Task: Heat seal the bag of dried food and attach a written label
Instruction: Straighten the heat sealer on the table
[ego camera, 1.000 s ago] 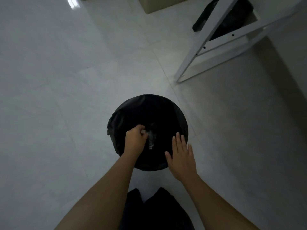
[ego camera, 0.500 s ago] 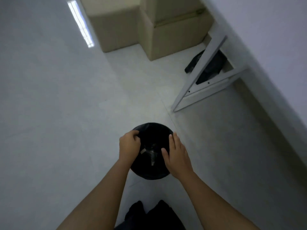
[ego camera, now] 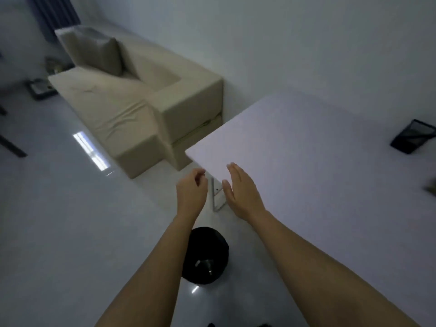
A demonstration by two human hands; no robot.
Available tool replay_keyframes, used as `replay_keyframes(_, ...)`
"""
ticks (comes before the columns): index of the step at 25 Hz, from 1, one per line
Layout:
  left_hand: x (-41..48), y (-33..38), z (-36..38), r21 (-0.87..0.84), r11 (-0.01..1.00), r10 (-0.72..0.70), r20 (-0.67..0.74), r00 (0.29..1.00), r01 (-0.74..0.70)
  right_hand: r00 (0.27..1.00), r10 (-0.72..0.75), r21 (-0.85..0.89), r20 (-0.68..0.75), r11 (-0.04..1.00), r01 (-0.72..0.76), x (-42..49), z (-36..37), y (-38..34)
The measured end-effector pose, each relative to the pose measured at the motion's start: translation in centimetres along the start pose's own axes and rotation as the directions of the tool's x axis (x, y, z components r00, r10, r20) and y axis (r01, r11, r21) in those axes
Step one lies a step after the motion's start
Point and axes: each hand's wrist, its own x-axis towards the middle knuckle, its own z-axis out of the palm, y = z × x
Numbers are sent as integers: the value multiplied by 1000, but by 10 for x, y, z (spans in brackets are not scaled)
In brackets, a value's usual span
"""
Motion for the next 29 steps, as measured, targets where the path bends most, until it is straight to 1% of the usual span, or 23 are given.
replay_keyframes(3,-18,78,51,-6,983,185,136,973,-186,975,96,-40,-202,994,-106,-26,-81,46)
replay_keyframes(5,-37,117,88,-20,965,259,184,948,-260,946,149,-34,-287,986,-166,-53,-125,81)
replay_keyframes(7,-70,157,138,-62,946,323,276,905,-318,892,232,-12,-389,966,-257,-97,-170,128)
replay_keyframes(9,-112,194,196,-97,929,365,394,843,-357,816,331,19,-474,930,-366,-153,-208,183)
replay_keyframes(11,-162,228,255,-117,920,380,499,779,-374,730,440,62,-523,874,-482,-218,-235,241)
replay_keyframes(14,-229,266,337,-139,907,395,609,688,-398,600,588,139,-542,767,-626,-311,-261,317)
replay_keyframes(16,-271,287,390,-150,900,397,671,626,-410,492,677,187,-547,672,-717,-375,-279,368)
replay_keyframes(18,-301,306,430,-145,894,390,718,577,-424,368,750,232,-549,560,-795,-427,-294,407)
replay_keyframes(19,-312,313,446,-136,893,382,731,565,-429,306,782,260,-544,504,-824,-448,-299,422)
replay_keyframes(21,-325,323,471,-109,900,356,743,567,-423,191,841,334,-507,396,-855,-474,-306,445)
replay_keyframes(23,-328,328,492,-58,913,302,762,573,-404,89,906,435,-415,283,-855,-482,-307,461)
replay_keyframes(24,-326,328,503,-20,921,259,781,569,-390,60,930,480,-363,242,-843,-482,-305,468)
replay_keyframes(25,-323,327,513,19,927,209,804,556,-376,58,947,514,-317,222,-829,-480,-301,474)
replay_keyframes(27,-315,325,531,91,940,97,851,516,-328,102,961,564,-256,234,-792,-469,-293,480)
replay_keyframes(29,-308,327,544,136,955,5,881,473,-263,128,961,618,-246,257,-743,-456,-289,483)
